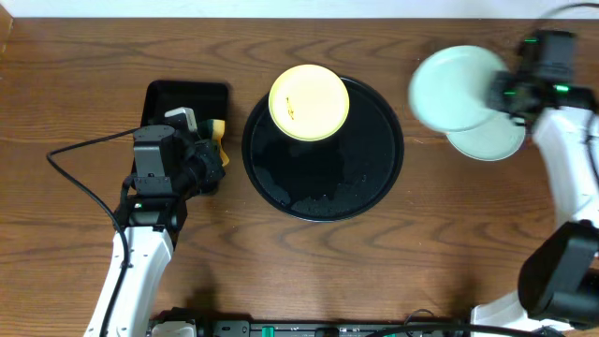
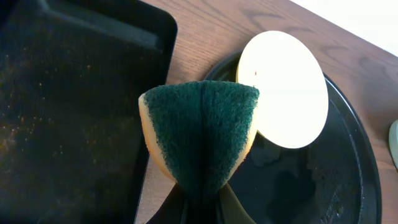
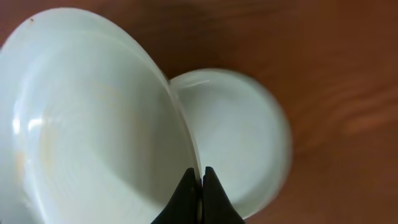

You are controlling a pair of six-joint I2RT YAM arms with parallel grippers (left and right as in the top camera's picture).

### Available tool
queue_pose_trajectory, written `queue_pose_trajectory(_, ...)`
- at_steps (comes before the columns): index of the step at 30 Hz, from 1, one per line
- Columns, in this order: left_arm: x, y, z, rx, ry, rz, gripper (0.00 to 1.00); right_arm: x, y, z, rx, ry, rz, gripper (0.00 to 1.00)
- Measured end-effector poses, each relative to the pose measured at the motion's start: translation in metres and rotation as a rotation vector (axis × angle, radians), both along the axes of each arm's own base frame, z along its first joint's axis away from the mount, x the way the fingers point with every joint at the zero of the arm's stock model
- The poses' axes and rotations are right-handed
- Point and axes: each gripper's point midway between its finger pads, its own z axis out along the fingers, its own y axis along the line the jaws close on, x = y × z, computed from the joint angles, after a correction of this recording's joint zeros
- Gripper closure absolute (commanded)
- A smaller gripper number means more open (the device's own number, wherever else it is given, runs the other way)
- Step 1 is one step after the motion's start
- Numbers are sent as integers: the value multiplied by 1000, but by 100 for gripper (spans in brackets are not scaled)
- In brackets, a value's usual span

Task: Clean dirty plates on tray and stack at the side
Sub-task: 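Carry the pale blue plate right and stack it on the other plate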

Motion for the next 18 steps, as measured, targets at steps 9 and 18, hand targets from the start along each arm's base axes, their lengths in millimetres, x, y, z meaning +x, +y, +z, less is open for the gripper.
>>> queue_pose_trajectory(9, 1, 0, -7, 0, 20, 1, 92, -10, -86, -29, 160, -38, -134, 99)
queue_pose_trajectory(18, 1, 0, -6, 0, 19, 1, 92, -1, -68, -113, 340, 79, -78, 70)
